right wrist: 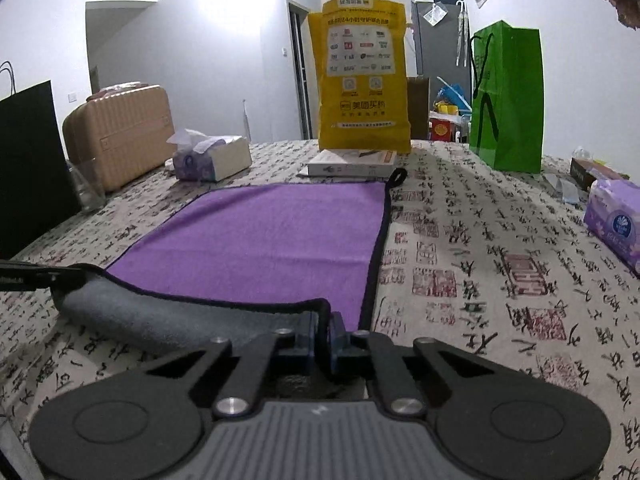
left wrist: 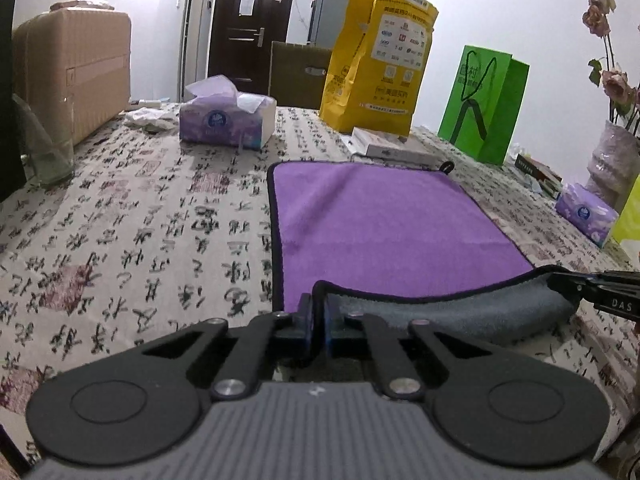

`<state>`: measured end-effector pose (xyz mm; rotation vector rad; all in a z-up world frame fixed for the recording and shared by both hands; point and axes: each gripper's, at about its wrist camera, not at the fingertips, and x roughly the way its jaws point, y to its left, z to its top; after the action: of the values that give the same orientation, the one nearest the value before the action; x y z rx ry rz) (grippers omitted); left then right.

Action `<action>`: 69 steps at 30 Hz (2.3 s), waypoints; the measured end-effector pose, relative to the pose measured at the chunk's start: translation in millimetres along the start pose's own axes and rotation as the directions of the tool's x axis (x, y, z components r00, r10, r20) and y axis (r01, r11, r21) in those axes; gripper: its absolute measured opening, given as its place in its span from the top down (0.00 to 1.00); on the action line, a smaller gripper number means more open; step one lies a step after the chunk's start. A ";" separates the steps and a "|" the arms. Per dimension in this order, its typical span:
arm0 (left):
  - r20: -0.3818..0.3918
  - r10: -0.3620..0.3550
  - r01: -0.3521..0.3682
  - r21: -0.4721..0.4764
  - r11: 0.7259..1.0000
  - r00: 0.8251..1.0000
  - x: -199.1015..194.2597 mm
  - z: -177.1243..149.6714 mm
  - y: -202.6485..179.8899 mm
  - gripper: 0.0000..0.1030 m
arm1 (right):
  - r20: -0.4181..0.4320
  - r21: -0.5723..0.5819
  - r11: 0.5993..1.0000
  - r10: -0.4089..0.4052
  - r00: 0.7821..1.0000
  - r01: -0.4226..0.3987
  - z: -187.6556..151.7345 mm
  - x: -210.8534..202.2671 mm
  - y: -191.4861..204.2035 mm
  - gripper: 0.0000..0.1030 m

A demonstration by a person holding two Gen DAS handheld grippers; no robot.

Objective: Fold towel

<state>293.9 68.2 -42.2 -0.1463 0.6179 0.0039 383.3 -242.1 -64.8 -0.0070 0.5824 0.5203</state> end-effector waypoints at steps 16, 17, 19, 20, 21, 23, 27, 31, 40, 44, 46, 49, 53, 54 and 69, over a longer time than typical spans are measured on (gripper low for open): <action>0.056 0.015 -0.016 0.027 0.999 0.998 3.3 51.6 1.0 0.94 | 0.068 -0.062 0.998 0.000 0.998 0.004 48.5 2.9 -4.6 0.94; 0.060 0.016 -0.018 0.031 0.999 0.998 4.1 55.1 0.8 0.94 | 0.072 -0.066 0.998 0.000 0.997 0.005 51.6 3.4 -4.8 0.94; 0.066 0.022 -0.024 0.037 0.999 0.998 6.3 62.0 0.7 0.94 | 0.078 -0.073 0.997 0.001 0.997 0.005 58.3 4.4 -5.0 0.94; 0.065 0.024 -0.027 0.040 0.999 0.998 8.1 65.1 0.4 0.94 | 0.078 -0.076 0.997 0.002 0.997 0.004 61.5 5.1 -5.1 0.94; 0.064 0.027 -0.030 0.044 0.999 0.998 9.5 67.5 0.0 0.94 | 0.081 -0.078 0.997 0.003 0.997 0.003 64.9 5.9 -5.6 0.94; 0.063 0.033 -0.036 0.053 0.998 0.997 12.4 71.7 -0.2 0.94 | 0.085 -0.085 0.996 0.004 0.996 0.003 70.5 7.7 -6.2 0.94; 0.068 0.037 -0.041 0.070 0.997 0.997 17.2 80.4 0.4 0.94 | 0.087 -0.099 0.995 0.005 0.996 0.003 79.4 13.5 -7.3 0.94; 0.072 0.041 -0.046 0.076 0.996 0.997 22.3 91.4 1.3 0.94 | 0.097 -0.111 0.994 0.007 0.995 0.004 87.9 18.9 -8.7 0.94; 0.081 0.043 -0.050 0.085 0.995 0.996 33.1 115.8 3.3 0.94 | 0.111 -0.113 0.994 0.010 0.994 0.002 111.6 31.2 -20.8 0.94; 0.077 0.044 -0.051 0.087 0.995 0.996 42.3 125.3 3.8 0.94 | 0.115 -0.118 0.993 0.007 0.993 0.007 120.0 39.6 -25.6 0.94; 0.077 0.047 -0.054 0.092 0.994 0.996 46.4 127.7 3.5 0.94 | 0.110 -0.119 0.993 0.007 0.994 0.006 122.0 45.0 -26.3 0.94; 0.076 0.047 -0.055 0.098 0.994 0.996 51.5 131.6 3.5 0.94 | 0.103 -0.118 0.993 0.008 0.995 0.005 123.1 52.2 -28.0 0.95; 0.075 0.048 -0.056 0.104 0.993 0.996 57.6 136.6 5.2 0.94 | 0.102 -0.114 0.993 0.006 0.995 0.006 126.8 58.6 -32.2 0.95; 0.075 0.048 -0.056 0.106 0.993 0.996 59.1 138.0 5.5 0.94 | 0.103 -0.113 0.994 0.006 0.995 0.005 128.5 59.7 -33.1 0.95; 0.046 0.063 -0.068 0.115 0.991 0.997 94.5 148.0 14.3 0.94 | 0.081 -0.121 0.993 0.011 0.997 -0.002 140.9 92.1 -39.4 0.95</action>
<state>455.7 99.0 20.4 -0.0134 0.5791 0.0342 540.9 -212.3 -0.6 -0.0981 0.4712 0.5589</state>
